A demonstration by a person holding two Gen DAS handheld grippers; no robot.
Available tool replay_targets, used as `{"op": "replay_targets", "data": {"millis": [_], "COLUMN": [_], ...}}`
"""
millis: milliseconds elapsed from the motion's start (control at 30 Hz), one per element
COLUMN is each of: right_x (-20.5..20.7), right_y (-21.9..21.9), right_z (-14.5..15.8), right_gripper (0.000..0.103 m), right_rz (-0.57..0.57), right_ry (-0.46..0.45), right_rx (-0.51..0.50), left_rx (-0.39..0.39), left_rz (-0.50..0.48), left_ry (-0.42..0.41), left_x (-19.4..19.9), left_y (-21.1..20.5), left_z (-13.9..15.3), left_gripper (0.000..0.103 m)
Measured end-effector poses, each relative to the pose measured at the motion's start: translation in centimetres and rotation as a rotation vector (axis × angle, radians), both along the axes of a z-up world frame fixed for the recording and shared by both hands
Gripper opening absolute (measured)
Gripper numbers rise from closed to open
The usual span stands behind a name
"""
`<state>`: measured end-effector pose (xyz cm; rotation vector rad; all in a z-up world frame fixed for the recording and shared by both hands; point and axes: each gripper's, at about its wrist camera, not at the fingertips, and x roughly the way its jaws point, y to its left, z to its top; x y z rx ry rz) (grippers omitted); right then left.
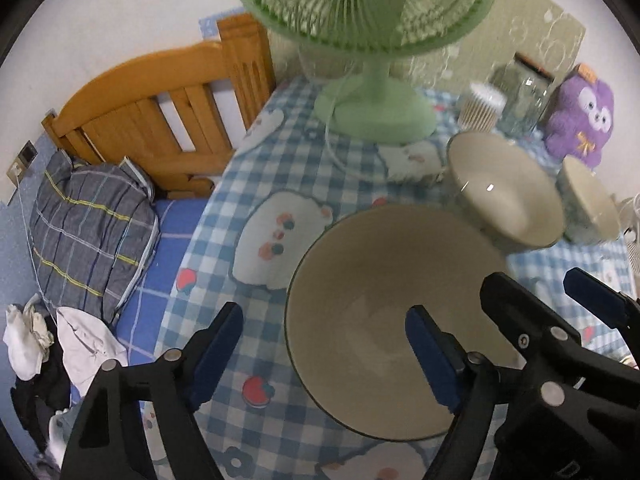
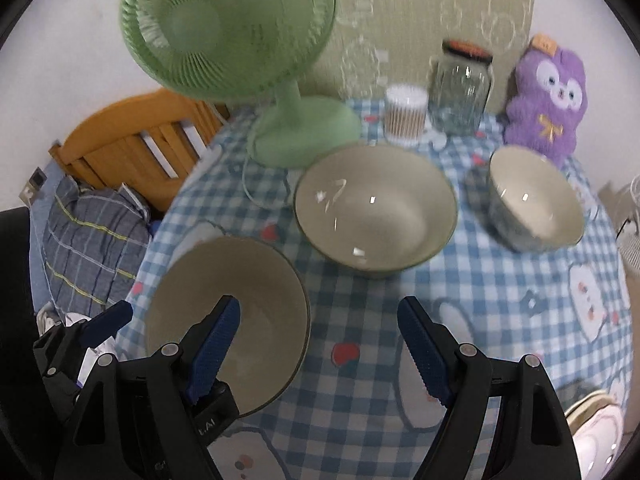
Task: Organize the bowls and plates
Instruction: 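Move both grippers to the rim of the large floral bowl and grasp it, then lift the large floral bowl and carry it toward the plate stack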
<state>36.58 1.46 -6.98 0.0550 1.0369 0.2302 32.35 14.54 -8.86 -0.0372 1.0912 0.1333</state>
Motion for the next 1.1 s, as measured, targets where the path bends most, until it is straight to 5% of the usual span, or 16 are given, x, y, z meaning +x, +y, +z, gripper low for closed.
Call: {"op": "replay_targets", "data": {"millis": [267, 400, 700, 933, 1100], "right_x": [0.9, 1.2, 2.0, 2.0, 2.0], "right_y": [1.6, 1.8, 1.9, 2.1, 2.1], "right_z": [-3.1, -3.7, -5.1, -5.2, -5.0], "right_gripper": [0.075, 0.069, 0.040, 0.017, 0.017], "right_rz": [0.032, 0.039, 0.016, 0.044, 0.049], "right_ry": [0.031, 0.043, 0.097, 0.108, 0.106], "right_rx": [-0.047, -0.041, -0.051, -0.003, -0.003], "left_rx": [-0.036, -0.033, -0.037, -0.020, -0.023], "left_rz": [0.001, -0.019, -0.069, -0.061, -0.045], "left_ry": [0.068, 0.055, 0.043, 0.036, 0.037], "left_x": [0.4, 0.4, 0.5, 0.4, 0.2], "left_y": [1.3, 1.2, -0.2, -0.4, -0.6], "left_z": [-3.3, -3.4, -3.2, -3.0, -2.8], "left_gripper": [0.056, 0.054, 0.029, 0.027, 0.026]}}
